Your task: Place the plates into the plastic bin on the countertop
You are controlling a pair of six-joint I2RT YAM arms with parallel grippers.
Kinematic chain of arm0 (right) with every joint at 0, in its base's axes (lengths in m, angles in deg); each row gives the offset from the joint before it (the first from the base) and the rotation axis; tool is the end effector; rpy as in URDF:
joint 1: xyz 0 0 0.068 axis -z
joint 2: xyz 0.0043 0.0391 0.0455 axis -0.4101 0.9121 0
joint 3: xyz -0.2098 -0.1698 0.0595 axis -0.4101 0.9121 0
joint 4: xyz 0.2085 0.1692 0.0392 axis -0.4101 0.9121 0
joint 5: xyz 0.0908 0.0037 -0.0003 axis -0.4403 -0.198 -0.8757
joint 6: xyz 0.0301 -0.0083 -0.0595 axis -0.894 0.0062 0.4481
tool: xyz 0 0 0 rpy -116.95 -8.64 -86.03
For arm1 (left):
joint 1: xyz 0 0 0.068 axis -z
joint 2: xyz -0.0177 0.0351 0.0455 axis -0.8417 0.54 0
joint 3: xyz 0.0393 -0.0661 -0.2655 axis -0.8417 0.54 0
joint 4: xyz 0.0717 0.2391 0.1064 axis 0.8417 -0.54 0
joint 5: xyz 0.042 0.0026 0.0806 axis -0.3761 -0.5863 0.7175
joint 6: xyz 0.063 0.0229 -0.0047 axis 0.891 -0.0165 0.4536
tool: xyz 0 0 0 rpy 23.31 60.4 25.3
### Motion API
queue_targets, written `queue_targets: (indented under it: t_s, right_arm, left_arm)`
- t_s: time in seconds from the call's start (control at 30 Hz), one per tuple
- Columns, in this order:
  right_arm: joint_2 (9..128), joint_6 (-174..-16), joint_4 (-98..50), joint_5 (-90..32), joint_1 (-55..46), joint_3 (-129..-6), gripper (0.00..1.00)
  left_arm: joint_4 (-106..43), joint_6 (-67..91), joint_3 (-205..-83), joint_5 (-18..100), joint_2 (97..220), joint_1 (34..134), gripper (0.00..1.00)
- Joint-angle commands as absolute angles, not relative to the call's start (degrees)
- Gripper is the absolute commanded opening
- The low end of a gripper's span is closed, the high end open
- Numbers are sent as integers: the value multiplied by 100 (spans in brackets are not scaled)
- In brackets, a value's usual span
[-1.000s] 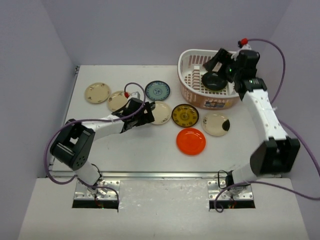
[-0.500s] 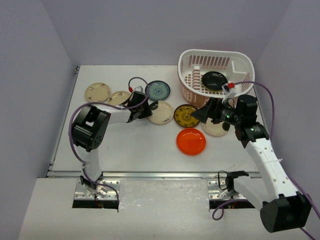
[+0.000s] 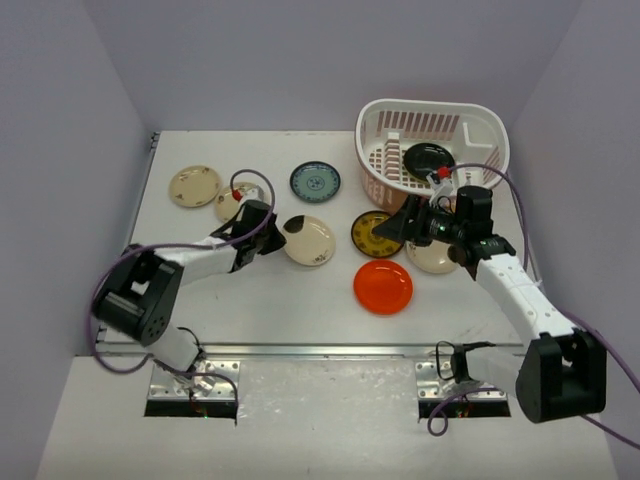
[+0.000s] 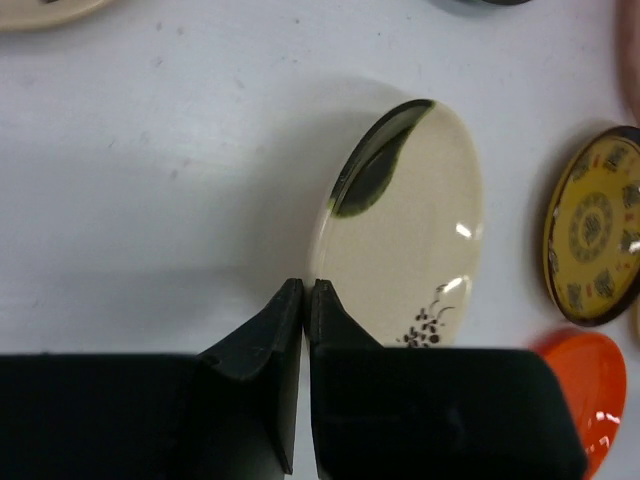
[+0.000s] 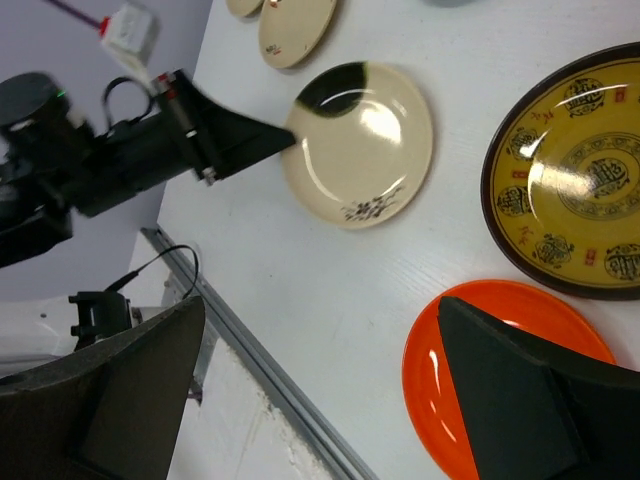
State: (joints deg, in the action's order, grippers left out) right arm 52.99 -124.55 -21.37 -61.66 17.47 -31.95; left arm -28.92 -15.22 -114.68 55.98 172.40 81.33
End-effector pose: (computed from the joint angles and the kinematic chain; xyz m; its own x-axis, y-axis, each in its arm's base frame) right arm 0.2619 0.0656 0.2461 -0.7671 0.3692 -0.5246 -0.2396 0.5938 0.7682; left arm 0.3048 -0.1291 0.1492 -0.6852 -0.3781 -0.6226 -0.1336 0.9055 -0.4029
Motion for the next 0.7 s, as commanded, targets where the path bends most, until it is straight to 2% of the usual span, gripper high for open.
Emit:
queue_targets:
  t_s: [0.0, 0.2, 0.4, 0.5, 0.57, 0.6, 0.63, 0.67]
  right_arm:
    - [6167, -12582, -3102, -6805, 1639, -3448, 99]
    - [7392, -12378, -3100, -6589, 1001, -4054, 95]
    - [7804, -12517, -3402, -6674, 741, -4054, 82]
    - [7847, -12565, -3475, -6698, 707, -4037, 62]
    - [7839, -12696, -3614, -6845, 707, -4013, 6]
    - [7801, -12732, -3647, -6849, 711, -3992, 0]
    - [7755, -12760, -3671, -6836, 715, -3969, 0]
    - [7685, -12796, -3631, -6736, 720, -3963, 0]
  left_arm:
    - [-2704, -1786, -10919, 5357, 15800, 8199, 0]
    - [-2520, -1893, -10590, 4097, 14918, 8284, 0]
    - [-2028, -2133, -10303, 3191, 14511, 8342, 0]
    - [-1832, -2217, -10215, 3064, 14441, 8342, 0]
    - [-1754, -2240, -10223, 3017, 14465, 8350, 0]
    - [-1746, -2243, -10239, 3053, 14482, 8347, 0]
    - [-1746, -2243, -10257, 3104, 14501, 8343, 0]
    - [-2036, -2215, -10334, 3323, 14479, 8342, 30]
